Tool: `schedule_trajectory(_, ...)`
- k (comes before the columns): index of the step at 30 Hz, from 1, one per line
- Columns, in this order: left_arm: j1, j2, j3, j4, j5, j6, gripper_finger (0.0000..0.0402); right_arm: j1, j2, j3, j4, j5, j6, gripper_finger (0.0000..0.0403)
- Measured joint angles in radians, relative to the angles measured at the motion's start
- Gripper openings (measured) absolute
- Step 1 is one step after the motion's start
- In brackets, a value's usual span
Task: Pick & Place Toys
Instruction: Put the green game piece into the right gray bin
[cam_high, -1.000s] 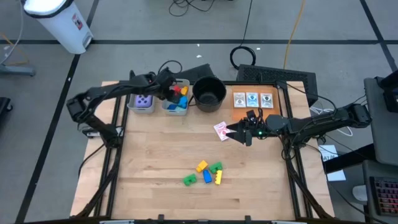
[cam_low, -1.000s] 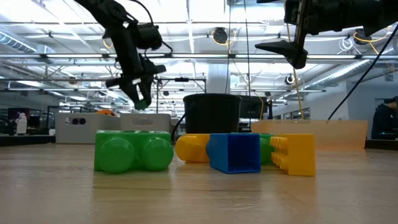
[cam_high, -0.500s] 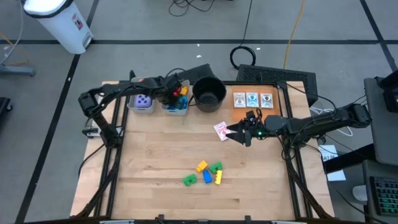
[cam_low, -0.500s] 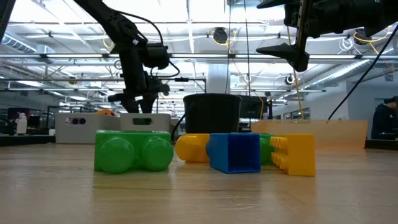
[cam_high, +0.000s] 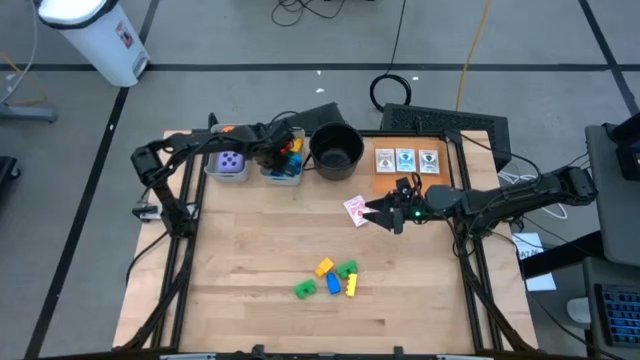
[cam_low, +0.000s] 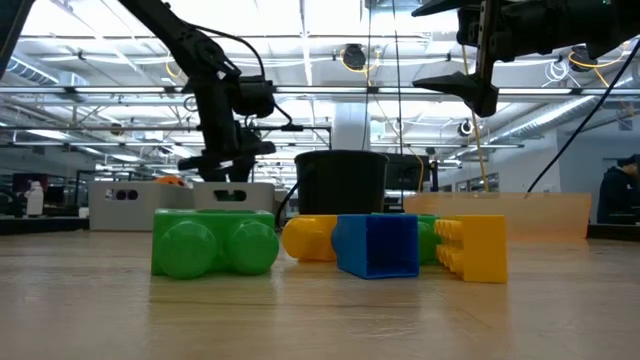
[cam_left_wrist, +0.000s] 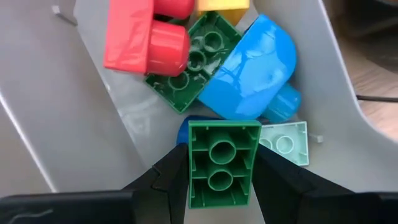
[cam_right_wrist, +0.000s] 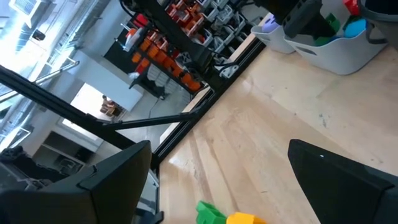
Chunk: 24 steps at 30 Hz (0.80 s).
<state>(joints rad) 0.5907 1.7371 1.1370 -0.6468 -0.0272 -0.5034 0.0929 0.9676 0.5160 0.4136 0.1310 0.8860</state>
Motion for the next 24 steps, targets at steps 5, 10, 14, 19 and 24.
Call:
schedule_trajectory(5,0.005,0.001,-0.001,0.022,0.048,0.005,0.0156,0.0,0.0,0.0,0.0,0.0,0.016,0.0375)
schedule_trajectory(10,0.009,0.004,-0.003,0.027,0.067,-0.007,0.0191,0.0,0.0,0.0,0.0,0.0,0.018,0.0375)
schedule_trajectory(14,0.016,0.004,-0.003,0.029,0.1,-0.014,0.0218,0.0,0.0,0.0,0.0,0.0,0.018,0.0375)
schedule_trajectory(19,0.034,0.003,0.04,0.027,0.175,-0.029,0.0237,0.0,0.0,0.0,0.0,0.0,0.018,0.0375)
schedule_trajectory(24,0.045,-0.028,0.157,0.014,0.182,-0.006,0.0238,0.0,0.0,0.0,0.0,-0.001,0.017,0.0375)
